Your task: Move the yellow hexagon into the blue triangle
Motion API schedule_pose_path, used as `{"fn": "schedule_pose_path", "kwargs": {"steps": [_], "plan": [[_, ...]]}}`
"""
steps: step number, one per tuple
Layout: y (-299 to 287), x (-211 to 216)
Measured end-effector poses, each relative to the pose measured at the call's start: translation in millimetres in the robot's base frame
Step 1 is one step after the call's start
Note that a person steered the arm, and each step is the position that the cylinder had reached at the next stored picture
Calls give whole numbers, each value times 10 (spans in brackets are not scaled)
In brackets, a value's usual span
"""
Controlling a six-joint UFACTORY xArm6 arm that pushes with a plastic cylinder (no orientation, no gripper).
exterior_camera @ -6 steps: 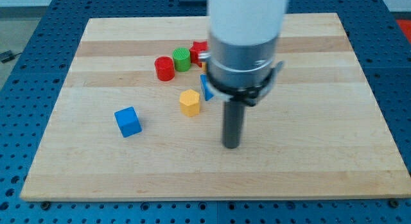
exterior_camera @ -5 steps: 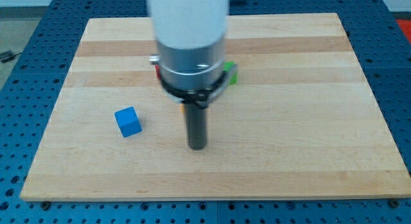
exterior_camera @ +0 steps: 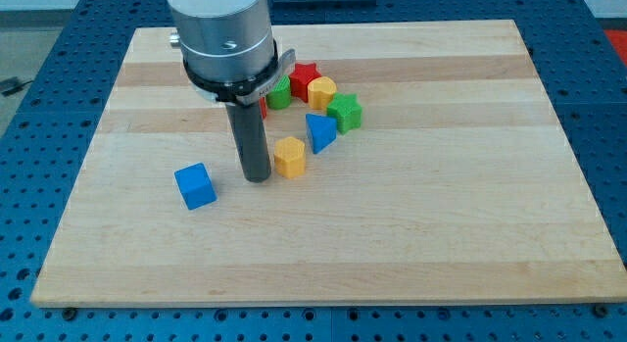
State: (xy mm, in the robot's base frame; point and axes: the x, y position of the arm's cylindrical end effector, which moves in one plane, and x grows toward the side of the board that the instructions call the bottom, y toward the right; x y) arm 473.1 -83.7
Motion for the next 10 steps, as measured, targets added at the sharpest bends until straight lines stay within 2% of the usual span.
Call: {"fn": "schedule_pose_path", "kwargs": {"steps": [2, 5, 7, 8, 10], "plan": [[276, -12], [146, -63], [296, 669], [-186, 762], [-991, 507]]}}
